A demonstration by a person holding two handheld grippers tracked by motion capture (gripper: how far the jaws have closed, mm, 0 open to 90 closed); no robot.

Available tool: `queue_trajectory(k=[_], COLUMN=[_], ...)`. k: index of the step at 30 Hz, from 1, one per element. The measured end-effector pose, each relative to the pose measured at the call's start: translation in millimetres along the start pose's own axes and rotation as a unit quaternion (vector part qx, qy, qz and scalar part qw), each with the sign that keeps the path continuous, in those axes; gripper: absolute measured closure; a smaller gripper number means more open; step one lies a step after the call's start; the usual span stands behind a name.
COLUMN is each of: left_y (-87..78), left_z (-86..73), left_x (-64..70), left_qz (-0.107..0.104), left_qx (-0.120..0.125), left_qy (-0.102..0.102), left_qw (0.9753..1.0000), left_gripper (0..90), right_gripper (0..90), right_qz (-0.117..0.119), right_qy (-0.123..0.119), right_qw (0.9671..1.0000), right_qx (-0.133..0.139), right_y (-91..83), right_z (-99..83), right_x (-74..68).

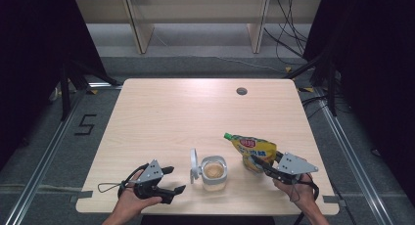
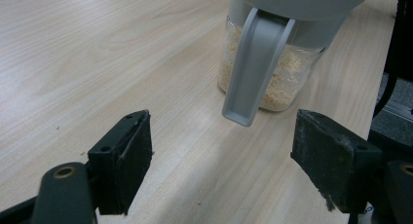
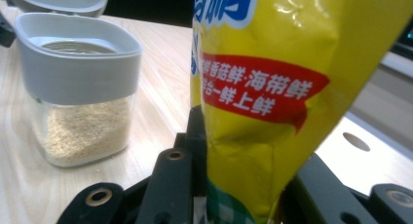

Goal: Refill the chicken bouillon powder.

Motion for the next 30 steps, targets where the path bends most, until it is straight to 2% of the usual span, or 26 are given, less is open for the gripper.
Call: queue_trajectory(k=[3,5,6,7,8,9,10,11,12,14,15,17,18,19,21,22,23,27,28,30], left_y=[0.3,0.0,0.0,0.1,-0.2,-0.2,-0.2,0.1,-0.1,-0.5,-0.5,-1.1,-1.3,-1.6,-1.0,-1.0,-1.1,-1.0,-1.4,-1.7], left_z=[0.9,1.5,1.5,1.7,1.1,1.4,1.5,1.7,2.1,1.7,1.8,2.1,2.0,2.3,2.4,2.3,2.4,1.9,2.3,2.3], left_x=[1.0,-0.6,-0.6,-0.2,0.8,1.2,1.1,1.3,0.3,-0.5,-0.3,-0.1,0.4,-0.2,-0.6,-0.6,-0.6,0.6,-0.5,-0.8], left_qz=[-0.002,-0.003,-0.004,-0.001,0.001,-0.002,-0.002,-0.001,-0.002,-0.002,-0.001,0.001,0.003,-0.001,-0.002,-0.002,-0.002,-0.001,-0.003,-0.001], left_qx=[0.008,0.009,0.008,0.010,0.008,0.008,0.009,0.011,0.012,0.009,0.009,0.009,0.009,0.008,0.012,0.012,0.012,0.012,0.011,0.010], left_qy=[-0.006,0.006,0.007,0.006,-0.004,-0.005,-0.004,-0.006,0.003,0.005,0.004,0.005,0.001,0.006,0.007,0.007,0.007,-0.005,0.004,0.006], left_qw=[0.9999,0.9999,0.9999,0.9999,1.0000,1.0000,0.9999,0.9999,0.9999,0.9999,1.0000,0.9999,1.0000,0.9999,0.9999,0.9999,0.9999,0.9999,0.9999,0.9999], left_gripper=[21.9,21.9,21.9,21.9,21.9,21.9,21.9,21.9,21.9,21.9,21.9,21.9,21.9,21.9,21.9,21.9,21.9,21.9,21.9,21.9], right_gripper=[74.4,74.3,74.3,74.3,74.3,74.3,74.3,74.3,74.3,74.3,74.3,74.2,74.2,74.1,74.0,74.0,74.1,74.0,74.0,73.6], right_qz=[-0.011,-0.024,-0.021,-0.024,-0.029,-0.031,-0.042,-0.041,-0.039,-0.044,-0.044,-0.053,-0.046,-0.048,-0.049,-0.052,-0.055,-0.058,-0.058,-0.069], right_qy=[0.016,0.027,0.040,0.044,0.051,0.046,0.055,0.048,0.060,0.058,0.070,0.072,0.071,0.079,0.066,0.077,0.075,0.081,0.082,0.090], right_qw=[0.9998,0.9993,0.9990,0.9987,0.9983,0.9985,0.9976,0.9980,0.9974,0.9973,0.9965,0.9960,0.9964,0.9957,0.9965,0.9954,0.9954,0.9948,0.9947,0.9933], right_qx=[0.001,0.003,0.003,0.003,0.002,0.003,-0.001,-0.004,-0.006,-0.005,-0.007,-0.001,-0.010,-0.009,-0.015,-0.023,-0.026,-0.021,-0.022,-0.021], right_y=[0.4,-0.2,-0.9,-1.8,-2.6,-2.8,-3.9,-5.0,-6.4,-7.3,-8.0,-8.1,-10.2,-10.7,-13.4,-14.7,-15.3,-16.0,-16.2,-17.0], right_z=[-4.5,-7.2,-8.7,-10.8,-13.0,-14.5,-16.8,-18.8,-19.7,-20.2,-20.6,-20.8,-21.3,-21.6,-23.3,-24.8,-26.1,-25.9,-25.9,-26.1], right_x=[7.5,13.1,14.6,17.6,19.7,22.9,23.5,25.9,26.2,27.9,26.8,27.8,28.1,27.5,29.0,27.1,27.3,28.3,28.2,27.8])
Point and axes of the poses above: each handheld gripper's, and its own axes: y roughly forward along the jaws, z roughly out of its top, x roughly to its right, the point moved 6 cm from there along y, roughly forward along the jaws, and after that the axes turned 13 degrees about x, right-handed, at the moved point
